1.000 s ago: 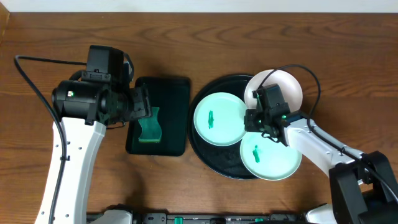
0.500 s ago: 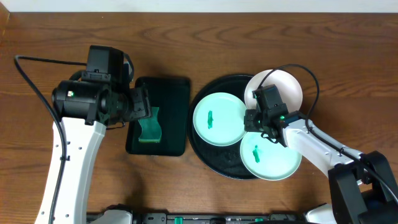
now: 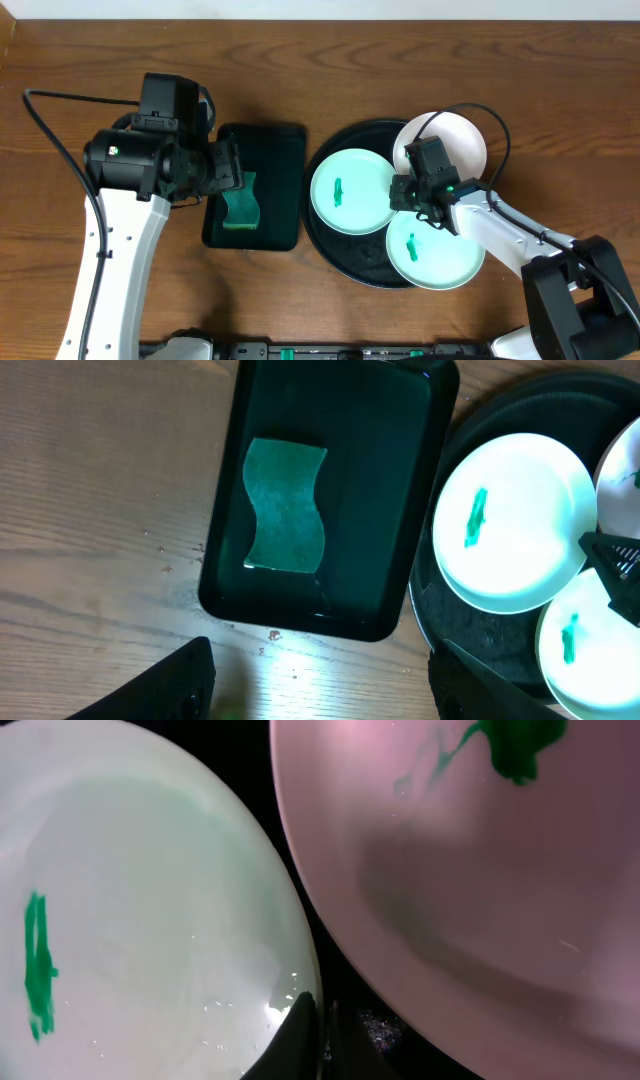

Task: Clean dirty plates on tray and stack at the side
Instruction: 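Move the left gripper down over the green sponge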

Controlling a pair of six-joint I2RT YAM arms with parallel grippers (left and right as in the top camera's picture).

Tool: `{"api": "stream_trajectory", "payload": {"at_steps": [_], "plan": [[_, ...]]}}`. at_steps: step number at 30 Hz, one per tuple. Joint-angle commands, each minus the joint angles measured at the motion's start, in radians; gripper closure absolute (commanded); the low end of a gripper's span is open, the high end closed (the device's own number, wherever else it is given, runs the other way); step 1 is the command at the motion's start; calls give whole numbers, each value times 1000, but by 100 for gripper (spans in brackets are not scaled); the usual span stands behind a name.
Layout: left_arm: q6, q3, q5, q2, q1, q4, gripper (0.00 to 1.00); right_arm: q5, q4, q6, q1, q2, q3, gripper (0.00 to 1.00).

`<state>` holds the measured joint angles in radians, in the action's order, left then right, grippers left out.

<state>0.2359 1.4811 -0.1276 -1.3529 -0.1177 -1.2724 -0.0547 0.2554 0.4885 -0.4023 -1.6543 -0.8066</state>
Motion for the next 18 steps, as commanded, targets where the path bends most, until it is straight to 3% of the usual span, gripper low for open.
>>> {"api": "stream_trajectory", "payload": {"at_steps": [1, 6, 18], "plan": [[-5, -8, 9, -5, 5, -3, 30, 20, -3, 5, -5, -6, 8, 92], [-5, -8, 9, -5, 5, -3, 31, 20, -2, 5, -5, 1, 8, 85], [-5, -8, 9, -5, 5, -3, 31, 20, 2, 4, -5, 16, 7, 88]]}}
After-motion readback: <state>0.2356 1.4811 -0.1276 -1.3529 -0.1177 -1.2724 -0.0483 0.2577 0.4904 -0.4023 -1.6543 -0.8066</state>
